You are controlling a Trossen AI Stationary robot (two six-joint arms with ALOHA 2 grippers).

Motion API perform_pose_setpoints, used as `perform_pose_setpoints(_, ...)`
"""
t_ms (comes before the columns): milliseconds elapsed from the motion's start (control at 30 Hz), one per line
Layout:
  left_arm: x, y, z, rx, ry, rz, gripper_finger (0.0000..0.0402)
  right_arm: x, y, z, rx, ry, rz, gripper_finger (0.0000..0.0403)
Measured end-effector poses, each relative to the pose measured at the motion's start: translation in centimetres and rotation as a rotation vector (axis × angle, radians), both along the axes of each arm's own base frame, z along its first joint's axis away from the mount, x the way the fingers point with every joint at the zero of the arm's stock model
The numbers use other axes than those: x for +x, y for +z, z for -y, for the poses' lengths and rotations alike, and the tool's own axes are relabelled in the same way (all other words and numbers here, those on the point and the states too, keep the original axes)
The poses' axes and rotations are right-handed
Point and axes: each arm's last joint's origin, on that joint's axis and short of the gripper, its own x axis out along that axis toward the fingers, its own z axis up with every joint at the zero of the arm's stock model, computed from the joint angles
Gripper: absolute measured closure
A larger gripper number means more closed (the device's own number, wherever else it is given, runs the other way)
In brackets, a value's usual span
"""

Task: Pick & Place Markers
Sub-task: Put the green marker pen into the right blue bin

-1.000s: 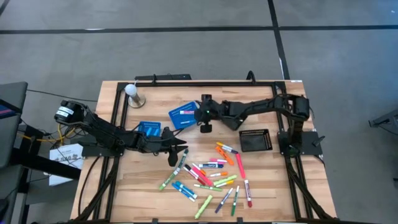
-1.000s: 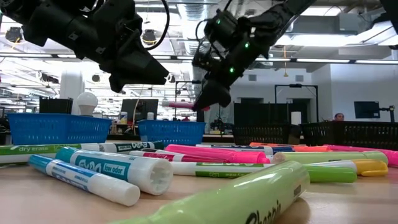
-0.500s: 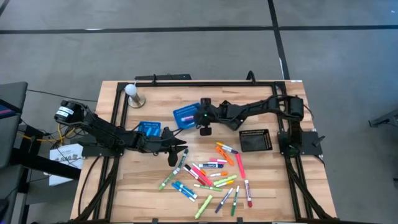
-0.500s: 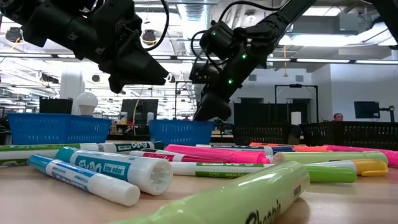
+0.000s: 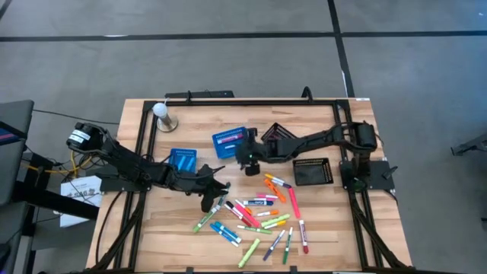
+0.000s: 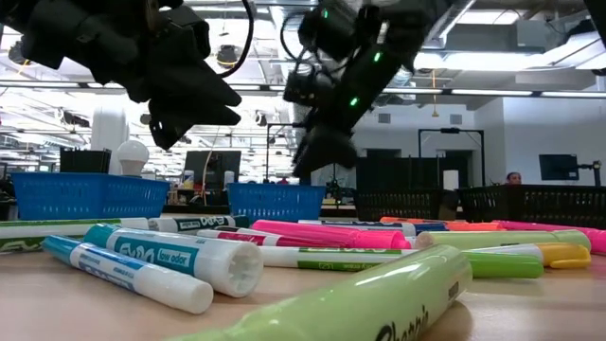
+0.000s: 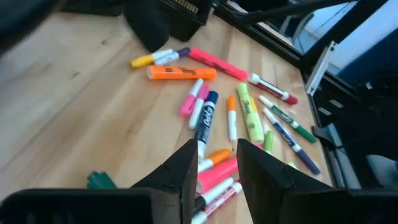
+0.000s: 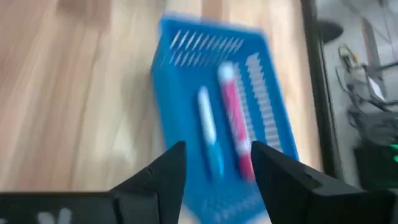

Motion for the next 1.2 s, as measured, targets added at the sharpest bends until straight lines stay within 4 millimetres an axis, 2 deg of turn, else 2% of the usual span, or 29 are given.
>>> perform_pose_setpoints(167,0.6,0.9,-0.3,0.009,0.014,-0.009,0.0288,-0.8,3.0,-3.9,-0.043,0.063,-0.14,0.0245)
perform_pose_setpoints(300,1.4,1.9,-0.9,0.096,0.021,-0.127,0.0267,-3.3,5.5,-6.7,-0.1,0.058,-0.213,0.0262)
perform_pose_setpoints(400,1.9,2.3,-1.3,0.127,0.038,-0.225,0.025,-6.2,7.4,-7.3,-0.066,0.009,-0.243,0.0273)
perform_pose_setpoints(500,1.9,2.0,-1.4,0.133,0.036,-0.269,0.0238,-9.1,8.5,-7.1,0.068,-0.068,-0.201,0.0283)
perform_pose_setpoints(600,1.9,1.4,-1.0,0.126,0.027,-0.29,0.0235,-11.1,8.0,-7.0,0.259,-0.05,-0.047,0.0288)
perform_pose_setpoints(700,2.2,-0.2,-0.5,0.141,0.016,-0.353,0.0234,-12.4,5.3,-6.9,0.393,0.032,0.086,0.029)
perform_pose_setpoints(867,2.9,-3.1,0.3,0.138,0.022,-0.442,0.0234,-13.9,1.8,-6.6,0.425,0.089,0.283,0.029)
perform_pose_setpoints(1100,3.5,-5.5,0.3,0.178,0.056,-0.5,0.0235,-13.5,1.9,-6.6,0.44,0.14,0.381,0.029)
perform_pose_setpoints(1200,3.6,-6.2,0.2,0.195,0.072,-0.511,0.0247,-13.4,2.1,-6.6,0.443,0.145,0.404,0.029)
